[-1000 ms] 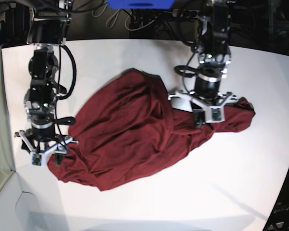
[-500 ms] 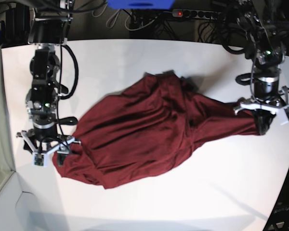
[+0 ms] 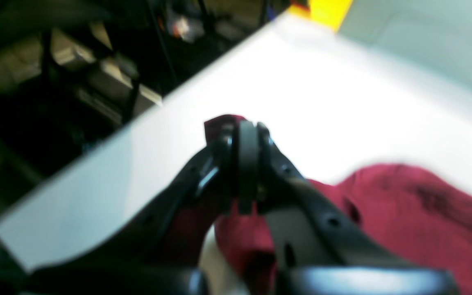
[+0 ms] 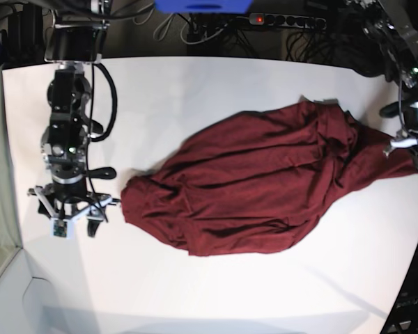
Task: Layout the t-shirt on the table in an organized manner, then fold the t-shirt properly
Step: 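Grasp the shirt with the left gripper and pull it away from the right gripper, then hold the shirt ends with both grippers and stretch it flat, then release the shirt and raise both grippers above it, then grasp the shirt end with the left gripper and pull it away from the right gripper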
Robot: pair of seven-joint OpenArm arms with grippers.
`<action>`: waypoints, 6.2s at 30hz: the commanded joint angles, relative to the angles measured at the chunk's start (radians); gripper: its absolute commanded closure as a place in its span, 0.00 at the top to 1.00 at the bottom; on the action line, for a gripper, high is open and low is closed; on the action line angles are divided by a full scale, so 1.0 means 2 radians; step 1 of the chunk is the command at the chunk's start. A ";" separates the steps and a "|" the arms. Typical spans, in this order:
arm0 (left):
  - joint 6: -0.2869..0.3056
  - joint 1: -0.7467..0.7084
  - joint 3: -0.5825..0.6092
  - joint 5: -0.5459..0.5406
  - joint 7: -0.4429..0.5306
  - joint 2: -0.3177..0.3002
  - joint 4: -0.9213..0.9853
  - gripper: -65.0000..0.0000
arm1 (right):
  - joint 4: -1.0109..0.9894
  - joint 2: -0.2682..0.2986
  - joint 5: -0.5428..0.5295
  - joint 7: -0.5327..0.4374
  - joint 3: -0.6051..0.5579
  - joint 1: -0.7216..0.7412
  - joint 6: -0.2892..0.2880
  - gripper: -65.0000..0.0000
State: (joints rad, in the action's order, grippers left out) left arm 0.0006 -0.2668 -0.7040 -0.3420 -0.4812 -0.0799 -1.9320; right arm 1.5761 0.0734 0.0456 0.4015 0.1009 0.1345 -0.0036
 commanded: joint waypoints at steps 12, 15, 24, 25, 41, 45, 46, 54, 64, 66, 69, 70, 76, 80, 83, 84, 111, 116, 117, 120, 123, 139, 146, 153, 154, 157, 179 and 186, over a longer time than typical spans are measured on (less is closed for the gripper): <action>-0.001 -0.044 -0.004 0.000 0.013 0.020 0.007 0.01 | -0.147 -0.008 0.001 -0.015 -0.141 0.113 -0.001 0.60; -0.001 -0.056 -0.003 0.000 0.013 0.027 0.006 0.01 | -0.230 -0.019 0.000 -0.016 -0.171 0.163 -0.001 0.60; -0.001 -0.073 -0.006 0.000 0.015 0.031 0.002 0.01 | -0.439 -0.057 0.000 -0.042 -0.220 0.282 -0.001 0.60; -0.001 -0.073 -0.007 0.000 0.014 0.031 0.002 0.01 | -0.452 -0.059 0.000 -0.050 -0.221 0.285 -0.001 0.60; -0.001 -0.079 -0.006 0.000 0.015 0.034 0.001 0.01 | -0.560 -0.045 0.001 -0.136 -0.219 0.289 -0.001 0.47; -0.001 -0.079 -0.005 0.000 0.015 0.034 0.001 0.01 | -0.567 -0.029 -0.002 -0.136 -0.218 0.288 -0.001 0.19; -0.001 -0.079 -0.004 0.000 0.015 0.034 0.001 0.01 | -0.567 -0.026 -0.002 -0.135 -0.218 0.285 0.000 0.11; -0.001 -0.063 0.004 0.000 0.014 0.034 0.001 0.01 | -0.557 0.008 -0.002 -0.136 -0.153 0.289 0.001 0.00; -0.001 0.046 0.062 0.000 0.014 0.033 0.004 0.01 | -0.423 0.017 0.001 -0.131 0.034 0.285 0.002 0.00; -0.001 0.075 0.075 0.000 0.014 0.030 0.007 0.01 | -0.414 0.017 0.001 -0.131 0.045 0.288 0.002 0.00; -0.001 0.118 0.103 0.005 0.013 0.029 0.007 0.01 | -0.414 0.017 0.001 -0.131 0.054 0.292 0.002 0.00; -0.002 0.132 0.111 0.005 0.013 0.028 0.009 0.01 | -0.414 0.017 0.001 -0.131 0.053 0.296 0.002 0.00; -0.005 0.240 0.145 0.006 0.013 0.014 0.100 0.01 | -0.414 0.025 -0.002 -0.136 0.054 0.301 0.002 0.00; -0.005 0.296 0.147 0.006 0.017 0.002 0.191 0.01 | -0.414 0.027 0.000 -0.137 0.054 0.313 0.003 0.00; -0.005 0.339 0.148 0.003 0.018 -0.010 0.261 0.01 | -0.414 0.039 -0.002 -0.137 0.054 0.316 0.003 0.00; -0.003 0.351 0.148 0.003 0.018 -0.010 0.279 0.01 | -0.414 0.043 -0.002 -0.137 0.054 0.321 0.004 0.00; -0.005 0.355 0.193 0.004 0.017 -0.007 0.391 0.38 | -0.338 0.067 0.001 -0.121 0.052 0.208 0.060 0.40; -0.002 0.281 0.206 0.006 0.018 0.033 0.343 0.38 | -0.268 0.053 0.000 -0.101 0.054 0.155 0.060 0.40; -0.002 0.267 0.220 0.006 0.019 0.033 0.337 0.38 | -0.252 0.052 -0.002 -0.093 0.054 0.143 0.060 0.40; -0.004 0.240 0.257 0.006 0.019 0.033 0.335 0.38 | -0.219 0.048 -0.002 -0.085 0.054 0.116 0.060 0.40; -0.005 0.224 0.273 0.006 0.019 0.033 0.330 0.38 | -0.195 0.043 -0.002 -0.085 0.051 0.090 0.060 0.40; -0.005 0.241 0.289 0.006 0.019 0.033 0.373 0.38 | -0.163 0.034 -0.002 -0.085 0.054 0.048 0.060 0.40; -0.003 0.252 0.289 0.006 0.019 0.035 0.416 0.38 | -0.163 0.034 -0.001 -0.085 0.054 0.041 0.060 0.40; -0.002 0.251 0.289 0.001 0.019 0.033 0.414 0.24 | -0.165 0.034 -0.001 -0.085 0.053 0.042 0.060 0.40; -0.002 0.250 0.289 0.001 0.019 0.033 0.414 0.18 | -0.165 0.034 -0.001 -0.085 0.053 0.042 0.060 0.40; -0.002 0.250 0.286 0.001 0.019 0.033 0.414 0.00 | -0.166 0.034 -0.001 -0.086 0.051 0.043 0.060 0.40; -0.003 0.079 0.289 0.000 0.013 0.033 0.014 0.00 | -0.166 0.033 -0.002 -0.088 0.051 0.048 0.060 0.40; -0.002 0.027 0.285 0.000 0.014 0.032 -0.049 0.00 | -0.167 0.033 -0.002 -0.086 0.051 0.053 0.060 0.40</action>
State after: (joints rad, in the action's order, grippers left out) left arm -0.0074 -0.2268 -0.1322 -0.3408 -0.4847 -0.0139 -2.0102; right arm 1.2243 0.1322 0.0406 0.2520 0.2020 0.2195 0.1097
